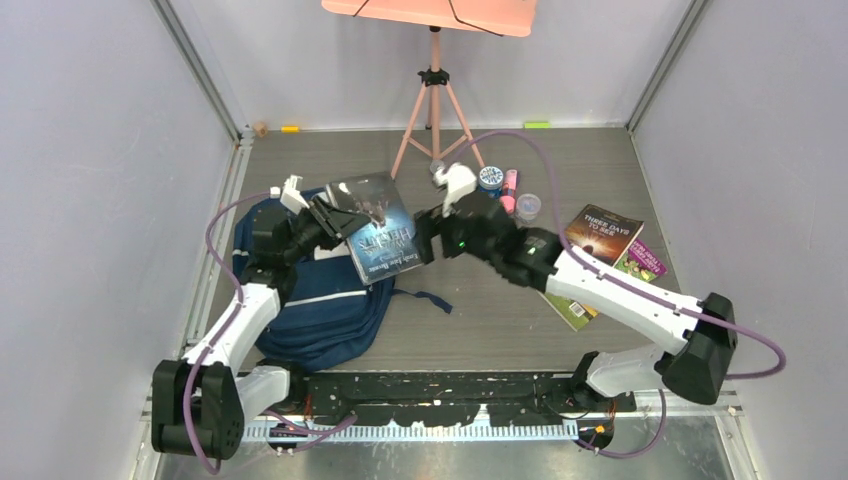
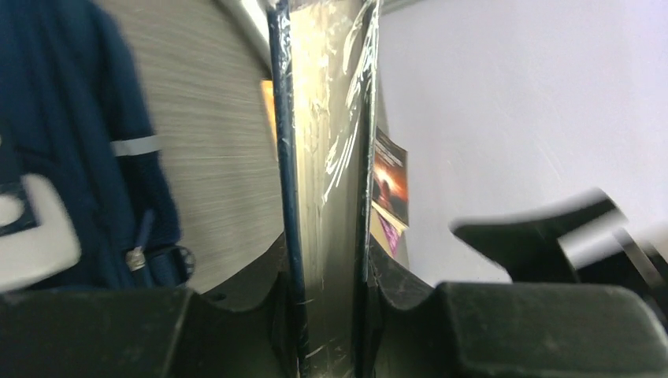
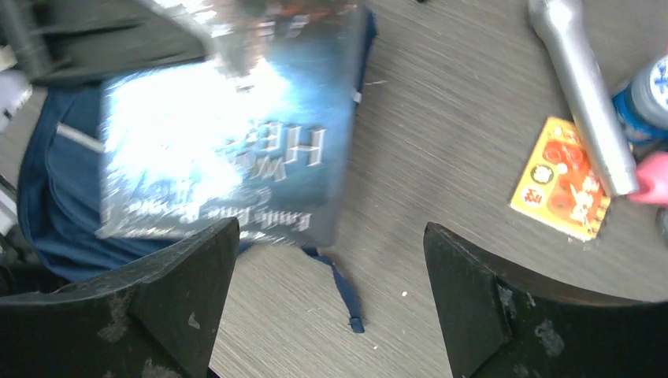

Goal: Pack the student bag
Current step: Pick up the book from the center of the board.

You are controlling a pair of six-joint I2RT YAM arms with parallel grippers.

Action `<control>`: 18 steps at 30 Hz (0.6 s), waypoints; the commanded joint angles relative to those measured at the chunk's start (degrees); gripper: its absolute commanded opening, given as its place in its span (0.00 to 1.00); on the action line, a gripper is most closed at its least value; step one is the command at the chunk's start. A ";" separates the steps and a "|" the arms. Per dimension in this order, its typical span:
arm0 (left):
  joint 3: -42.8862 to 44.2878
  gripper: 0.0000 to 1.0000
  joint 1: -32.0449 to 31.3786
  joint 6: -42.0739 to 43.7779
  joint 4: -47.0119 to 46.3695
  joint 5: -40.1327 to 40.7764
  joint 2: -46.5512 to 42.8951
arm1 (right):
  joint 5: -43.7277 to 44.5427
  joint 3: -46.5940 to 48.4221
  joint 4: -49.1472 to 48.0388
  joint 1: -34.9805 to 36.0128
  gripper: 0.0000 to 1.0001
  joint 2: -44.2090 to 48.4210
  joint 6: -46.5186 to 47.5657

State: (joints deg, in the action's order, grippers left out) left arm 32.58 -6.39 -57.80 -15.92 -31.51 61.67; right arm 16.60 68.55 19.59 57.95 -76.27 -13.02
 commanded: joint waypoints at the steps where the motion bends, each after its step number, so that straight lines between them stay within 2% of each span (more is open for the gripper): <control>1: 1.96 0.00 0.32 0.98 -17.85 -17.94 -5.66 | -20.97 -3.99 -3.92 -10.28 0.93 3.83 -12.20; 7: 1.22 0.00 0.33 -0.54 -19.91 -24.61 -11.84 | -36.67 -9.64 -11.27 -20.50 0.93 7.28 -17.00; 14: 1.67 0.00 0.33 -1.81 -20.02 -27.74 -15.83 | -51.83 -13.02 -23.83 -21.22 0.93 9.76 -21.92; 18: 2.08 0.00 0.33 -2.59 -20.77 -27.91 -15.67 | -56.03 -14.04 -30.65 -21.03 0.93 8.96 -25.54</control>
State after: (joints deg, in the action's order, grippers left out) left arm 32.56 -6.02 -58.96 -30.57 -59.00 46.26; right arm -27.55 54.65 3.11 35.88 -68.60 -32.05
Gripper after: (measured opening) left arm 0.264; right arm 0.930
